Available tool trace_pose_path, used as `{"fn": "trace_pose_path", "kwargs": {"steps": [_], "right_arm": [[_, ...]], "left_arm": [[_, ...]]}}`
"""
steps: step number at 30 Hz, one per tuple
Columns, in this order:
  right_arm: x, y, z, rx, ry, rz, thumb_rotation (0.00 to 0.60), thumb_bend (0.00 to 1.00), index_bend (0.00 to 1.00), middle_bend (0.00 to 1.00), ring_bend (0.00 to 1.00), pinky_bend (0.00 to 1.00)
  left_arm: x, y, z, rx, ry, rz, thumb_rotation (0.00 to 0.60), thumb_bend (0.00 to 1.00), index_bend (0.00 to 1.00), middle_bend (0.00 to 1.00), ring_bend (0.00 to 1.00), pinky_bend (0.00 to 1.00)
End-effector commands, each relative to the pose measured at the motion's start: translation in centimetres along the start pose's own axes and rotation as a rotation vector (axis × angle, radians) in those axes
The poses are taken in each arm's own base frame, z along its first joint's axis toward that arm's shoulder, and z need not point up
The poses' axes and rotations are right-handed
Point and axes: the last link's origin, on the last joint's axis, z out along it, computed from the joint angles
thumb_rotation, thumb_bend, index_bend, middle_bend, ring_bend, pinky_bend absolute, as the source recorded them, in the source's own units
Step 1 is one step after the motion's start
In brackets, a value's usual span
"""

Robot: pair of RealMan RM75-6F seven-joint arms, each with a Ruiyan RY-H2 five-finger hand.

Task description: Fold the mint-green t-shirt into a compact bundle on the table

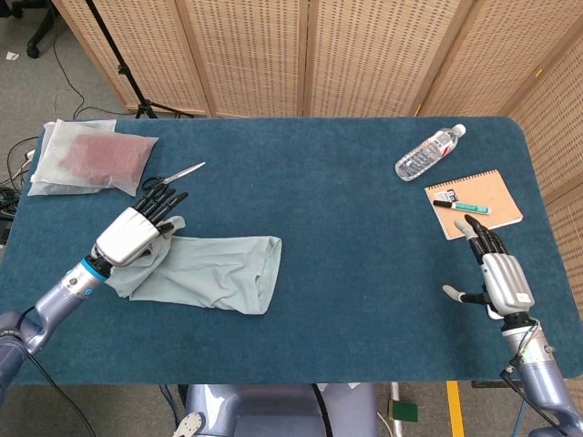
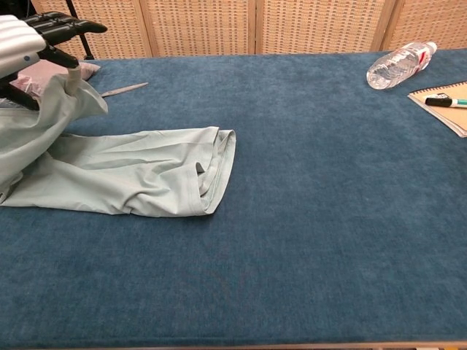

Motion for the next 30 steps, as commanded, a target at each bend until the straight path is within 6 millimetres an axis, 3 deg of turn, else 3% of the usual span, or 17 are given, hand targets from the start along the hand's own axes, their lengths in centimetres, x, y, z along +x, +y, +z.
{"fn": "trace_pose_path", "kwargs": {"steps": [1, 14, 30], "right_arm": [[0.1, 0.0, 0.0, 0.0, 0.002, 0.005, 0.6, 0.0, 0.0, 0.0, 0.0, 0.07], [0.4, 0.2, 0.0, -0.003, 0.006, 0.018, 0.6, 0.0, 0.0, 0.0, 0.0, 0.07], [0.7, 0.4, 0.0, -0.008, 0.007, 0.027, 0.6, 0.0, 0.0, 0.0, 0.0, 0.07]], "left_arm": [[-0.2, 1.5, 1.7, -0.04, -0.001, 0.009, 0.6, 0.94, 0.73, 0.0, 0.0, 0.0], [-0.7, 6.0, 5.9, -0.111, -0.004, 0.013, 0.6, 0.94, 0.73, 0.0, 0.0, 0.0], [-2.2, 10.0, 8.7, -0.166, -0.039, 0.002, 0.6, 0.93, 0.73, 0.0, 0.0, 0.0]]}}
